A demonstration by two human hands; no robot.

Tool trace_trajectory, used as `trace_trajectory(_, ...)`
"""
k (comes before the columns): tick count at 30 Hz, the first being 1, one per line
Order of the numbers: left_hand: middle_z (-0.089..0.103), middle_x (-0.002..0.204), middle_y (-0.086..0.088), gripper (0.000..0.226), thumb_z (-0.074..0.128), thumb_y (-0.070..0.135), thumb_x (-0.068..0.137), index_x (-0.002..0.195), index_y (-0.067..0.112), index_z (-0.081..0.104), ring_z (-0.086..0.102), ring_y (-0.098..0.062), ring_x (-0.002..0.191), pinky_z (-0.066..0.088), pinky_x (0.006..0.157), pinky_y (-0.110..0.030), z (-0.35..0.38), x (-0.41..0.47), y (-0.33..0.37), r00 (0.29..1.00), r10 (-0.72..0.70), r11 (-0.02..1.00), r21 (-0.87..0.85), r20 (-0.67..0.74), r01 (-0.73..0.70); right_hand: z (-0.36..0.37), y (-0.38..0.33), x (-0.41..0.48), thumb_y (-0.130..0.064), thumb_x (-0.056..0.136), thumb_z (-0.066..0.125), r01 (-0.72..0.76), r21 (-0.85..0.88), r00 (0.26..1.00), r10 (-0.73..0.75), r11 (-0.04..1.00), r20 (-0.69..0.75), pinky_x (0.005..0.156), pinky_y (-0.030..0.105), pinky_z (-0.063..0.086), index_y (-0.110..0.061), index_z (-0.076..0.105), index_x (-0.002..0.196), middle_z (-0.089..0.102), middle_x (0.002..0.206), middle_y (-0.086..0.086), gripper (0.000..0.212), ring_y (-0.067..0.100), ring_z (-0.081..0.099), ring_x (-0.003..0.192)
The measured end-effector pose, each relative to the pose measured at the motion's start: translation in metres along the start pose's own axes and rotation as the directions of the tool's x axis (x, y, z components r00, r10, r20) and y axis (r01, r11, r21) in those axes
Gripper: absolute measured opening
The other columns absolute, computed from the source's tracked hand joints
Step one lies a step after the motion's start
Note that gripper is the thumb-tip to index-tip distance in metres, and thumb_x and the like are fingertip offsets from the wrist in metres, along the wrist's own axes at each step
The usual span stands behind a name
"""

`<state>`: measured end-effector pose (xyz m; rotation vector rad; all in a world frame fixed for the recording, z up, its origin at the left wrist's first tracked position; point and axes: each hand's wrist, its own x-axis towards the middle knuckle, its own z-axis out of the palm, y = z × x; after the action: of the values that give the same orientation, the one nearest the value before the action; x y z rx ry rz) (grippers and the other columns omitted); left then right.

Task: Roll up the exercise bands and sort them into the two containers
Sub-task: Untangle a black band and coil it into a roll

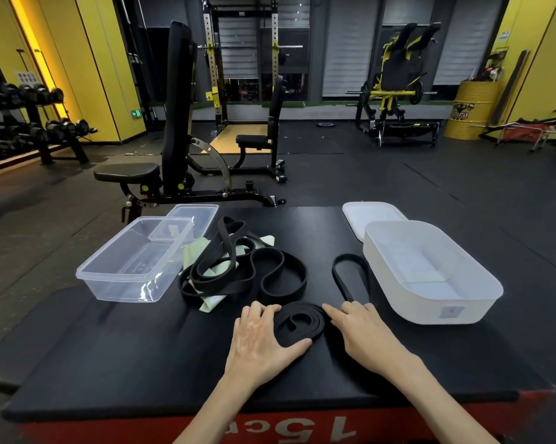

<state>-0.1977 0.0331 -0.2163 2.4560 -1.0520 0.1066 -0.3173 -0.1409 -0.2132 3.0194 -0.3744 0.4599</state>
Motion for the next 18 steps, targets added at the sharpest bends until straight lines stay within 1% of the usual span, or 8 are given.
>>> trace_trajectory(2, 0.039, 0.114, 0.015, 0.088, 0.047, 0.083, 0.064, 0.134, 0.031, 0.042, 0.037, -0.006, 0.112, 0.03, 0.103, -0.022, 0.0, 0.0, 0.0, 1.0, -0.005, 1.0, -0.001, -0.012, 0.005, 0.0, -0.001, 0.003, -0.024, 0.096, 0.044, -0.025, 0.047, 0.998, 0.022, 0.999, 0.062, 0.079, 0.035, 0.037, -0.018, 0.045, 0.137, 0.057, 0.096, 0.001, 0.041, 0.024, 0.054, 0.091)
trace_trajectory(3, 0.04, 0.114, 0.014, 0.087, 0.048, 0.082, 0.065, 0.133, 0.03, 0.043, 0.037, -0.006, 0.112, 0.03, 0.102, -0.021, 0.001, 0.0, 0.0, 0.999, -0.018, 1.0, -0.003, -0.03, 0.018, 0.001, -0.004, 0.005, -0.026, 0.098, 0.039, -0.03, 0.063, 0.997, 0.025, 0.998, 0.074, 0.084, 0.037, 0.036, -0.018, 0.04, 0.14, 0.056, 0.103, 0.002, 0.042, 0.025, 0.052, 0.098)
trace_trajectory(5, 0.041, 0.114, 0.013, 0.084, 0.051, 0.079, 0.065, 0.132, 0.029, 0.045, 0.039, -0.006, 0.111, 0.031, 0.101, -0.021, 0.001, -0.001, -0.003, 0.994, -0.076, 0.997, -0.023, -0.076, 0.074, 0.005, -0.009, 0.008, -0.024, 0.098, 0.04, -0.042, 0.104, 0.998, 0.037, 0.994, 0.045, 0.086, 0.035, 0.036, -0.016, 0.04, 0.137, 0.054, 0.109, 0.001, 0.039, 0.024, 0.05, 0.102)
trace_trajectory(8, 0.041, 0.114, 0.012, 0.084, 0.054, 0.078, 0.064, 0.131, 0.028, 0.043, 0.039, -0.008, 0.111, 0.032, 0.101, -0.023, 0.0, 0.0, -0.003, 0.986, -0.137, 0.99, -0.04, -0.097, 0.134, 0.009, -0.016, 0.012, -0.008, 0.089, 0.051, -0.091, 0.187, 0.996, 0.093, 0.978, 0.0, 0.076, 0.031, 0.038, -0.014, 0.054, 0.116, 0.055, 0.101, 0.001, 0.028, 0.025, 0.052, 0.095)
trace_trajectory(11, 0.04, 0.113, 0.01, 0.091, 0.052, 0.08, 0.063, 0.136, 0.029, 0.037, 0.039, -0.009, 0.109, 0.033, 0.101, -0.024, 0.0, 0.001, -0.003, 0.988, -0.136, 0.99, -0.031, -0.076, 0.134, 0.016, -0.021, 0.017, 0.002, 0.07, 0.067, -0.139, 0.178, 0.987, 0.15, 0.974, -0.054, 0.067, 0.028, 0.042, -0.012, 0.062, 0.096, 0.053, 0.092, 0.003, 0.03, 0.025, 0.053, 0.084)
trace_trajectory(13, 0.038, 0.113, 0.009, 0.097, 0.048, 0.085, 0.059, 0.138, 0.03, 0.036, 0.037, -0.01, 0.108, 0.033, 0.1, -0.024, 0.0, 0.002, -0.004, 0.992, -0.118, 0.993, 0.003, -0.054, 0.118, 0.018, -0.024, 0.018, -0.005, 0.073, 0.07, -0.129, 0.203, 0.983, 0.152, 0.971, -0.102, 0.068, 0.031, 0.047, -0.011, 0.064, 0.095, 0.055, 0.092, 0.004, 0.024, 0.024, 0.053, 0.083)
trace_trajectory(15, 0.035, 0.113, 0.009, 0.103, 0.041, 0.09, 0.057, 0.14, 0.03, 0.034, 0.036, -0.01, 0.109, 0.032, 0.101, -0.025, 0.001, 0.003, -0.004, 0.995, -0.095, 0.994, 0.048, -0.029, 0.096, 0.018, -0.028, 0.02, -0.01, 0.077, 0.071, -0.122, 0.237, 0.982, 0.152, 0.964, -0.111, 0.069, 0.032, 0.049, -0.009, 0.065, 0.102, 0.057, 0.09, 0.004, 0.026, 0.024, 0.054, 0.081)
trace_trajectory(18, 0.035, 0.118, 0.008, 0.111, 0.034, 0.094, 0.056, 0.145, 0.027, 0.026, 0.034, -0.012, 0.112, 0.03, 0.102, -0.027, 0.002, 0.004, -0.002, 0.996, -0.089, 0.993, 0.08, 0.015, 0.088, 0.021, -0.035, 0.024, 0.002, 0.069, 0.068, -0.129, 0.272, 0.984, 0.158, 0.954, -0.087, 0.066, 0.027, 0.046, -0.009, 0.065, 0.109, 0.056, 0.083, 0.004, 0.041, 0.022, 0.052, 0.074)
